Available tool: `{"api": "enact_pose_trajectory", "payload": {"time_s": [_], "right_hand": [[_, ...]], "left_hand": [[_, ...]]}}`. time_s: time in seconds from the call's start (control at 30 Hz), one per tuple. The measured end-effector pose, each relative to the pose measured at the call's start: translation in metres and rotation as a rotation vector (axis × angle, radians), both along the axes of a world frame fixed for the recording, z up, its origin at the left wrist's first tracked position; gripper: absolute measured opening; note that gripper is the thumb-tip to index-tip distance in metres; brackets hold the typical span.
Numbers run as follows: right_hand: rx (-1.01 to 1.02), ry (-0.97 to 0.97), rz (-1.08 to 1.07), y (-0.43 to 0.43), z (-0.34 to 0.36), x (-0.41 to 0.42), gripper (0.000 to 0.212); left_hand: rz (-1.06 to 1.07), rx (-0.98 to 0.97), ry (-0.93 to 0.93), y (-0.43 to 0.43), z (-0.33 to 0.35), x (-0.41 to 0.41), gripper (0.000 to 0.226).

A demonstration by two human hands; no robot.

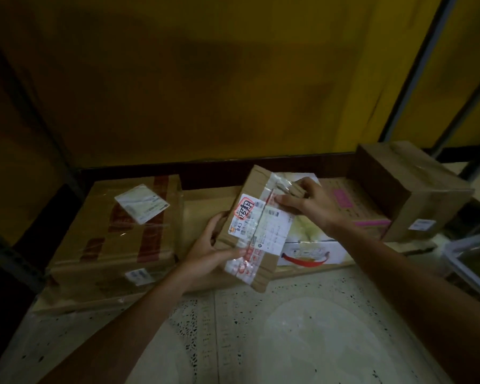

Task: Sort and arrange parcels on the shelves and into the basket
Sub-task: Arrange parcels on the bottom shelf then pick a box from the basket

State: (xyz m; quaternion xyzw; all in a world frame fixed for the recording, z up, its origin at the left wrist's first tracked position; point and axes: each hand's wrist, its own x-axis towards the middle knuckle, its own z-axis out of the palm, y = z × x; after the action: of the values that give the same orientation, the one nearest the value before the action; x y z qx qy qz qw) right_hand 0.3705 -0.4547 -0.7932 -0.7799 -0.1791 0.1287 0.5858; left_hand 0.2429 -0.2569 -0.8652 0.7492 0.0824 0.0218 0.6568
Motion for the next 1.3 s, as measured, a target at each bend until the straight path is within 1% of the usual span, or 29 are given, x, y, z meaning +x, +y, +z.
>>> {"api": "enact_pose_trajectory", "payload": {"time_s": [0.07,0.13,0.2,0.23,0.27,0.33,0.37,0.43,0.47,0.53,0.6,0.73,0.77,0.87,0.9,0.93,0.97,1.07,1.13,1.2,1.23,1.3], "right_hand": [[-0.119,-0.038,-0.030,-0.029,0.013,0.004,0.044],[-0.119,-0.044,-0.019,-0.059,0.025,0.004,0.056],[-0.121,-0.071,0.000,-0.089,0.035,0.002,0.064],[-0.138,-0.086,-0.004,-0.105,0.039,0.002,0.062],[-0.133,-0.087,-0.024,-0.122,0.043,0.001,0.056],[-0.063,-0.073,-0.110,-0.158,0.050,0.001,0.034],[-0.043,-0.086,-0.175,-0.176,0.053,0.001,0.027],[-0.025,-0.123,-0.326,-0.218,0.056,0.000,0.025],[-0.009,-0.138,-0.399,-0.241,0.057,-0.003,0.030],[0.022,-0.153,-0.522,-0.290,0.059,-0.013,0.041],[0.026,-0.169,-0.602,-0.339,0.062,-0.025,0.040],[0.007,-0.230,-0.753,-0.432,0.086,-0.042,0.040],[-0.014,-0.245,-0.779,-0.454,0.094,-0.045,0.040],[-0.016,-0.249,-0.870,-0.518,0.106,-0.058,0.038],[-0.009,-0.237,-0.917,-0.539,0.104,-0.064,0.038],[0.001,-0.216,-0.963,-0.561,0.099,-0.071,0.039],[0.006,-0.189,-1.003,-0.582,0.093,-0.079,0.039],[-0.037,-0.113,-1.094,-0.634,0.069,-0.103,0.036],[-0.065,-0.070,-1.107,-0.660,0.050,-0.114,0.034],[-0.096,-0.018,-1.103,-0.677,0.026,-0.118,0.036],[-0.127,0.015,-1.107,-0.683,0.014,-0.118,0.041],[-0.212,0.055,-1.090,-0.690,-0.012,-0.117,0.049]], "left_hand": [[-0.078,0.041,-0.007,-0.010,0.011,0.015,0.082],[-0.152,0.074,-0.029,-0.028,0.025,0.031,0.076],[-0.229,0.107,-0.050,-0.053,0.038,0.045,0.075],[-0.258,0.122,-0.057,-0.069,0.044,0.051,0.075],[-0.271,0.132,-0.068,-0.086,0.048,0.056,0.073],[-0.243,0.138,-0.127,-0.122,0.051,0.063,0.065],[-0.219,0.133,-0.164,-0.141,0.051,0.065,0.061],[-0.202,0.084,-0.201,-0.183,0.047,0.072,0.054],[-0.210,0.047,-0.200,-0.205,0.046,0.075,0.053],[-0.251,0.001,-0.200,-0.252,0.045,0.081,0.057],[-0.349,-0.013,-0.206,-0.303,0.048,0.082,0.063],[-0.517,-0.018,-0.226,-0.395,0.070,0.086,0.059],[-0.559,0.001,-0.220,-0.417,0.076,0.089,0.062],[-0.668,0.127,-0.238,-0.485,0.088,0.090,0.086],[-0.690,0.171,-0.250,-0.507,0.090,0.088,0.091],[-0.712,0.206,-0.272,-0.528,0.091,0.084,0.091],[-0.736,0.239,-0.300,-0.549,0.090,0.079,0.087],[-0.780,0.339,-0.383,-0.606,0.074,0.060,0.066],[-0.811,0.348,-0.382,-0.634,0.058,0.047,0.061],[-0.902,0.338,-0.372,-0.650,0.040,0.037,0.071],[-0.953,0.343,-0.356,-0.655,0.029,0.035,0.078],[-1.026,0.423,-0.340,-0.661,0.008,0.035,0.085]]}}
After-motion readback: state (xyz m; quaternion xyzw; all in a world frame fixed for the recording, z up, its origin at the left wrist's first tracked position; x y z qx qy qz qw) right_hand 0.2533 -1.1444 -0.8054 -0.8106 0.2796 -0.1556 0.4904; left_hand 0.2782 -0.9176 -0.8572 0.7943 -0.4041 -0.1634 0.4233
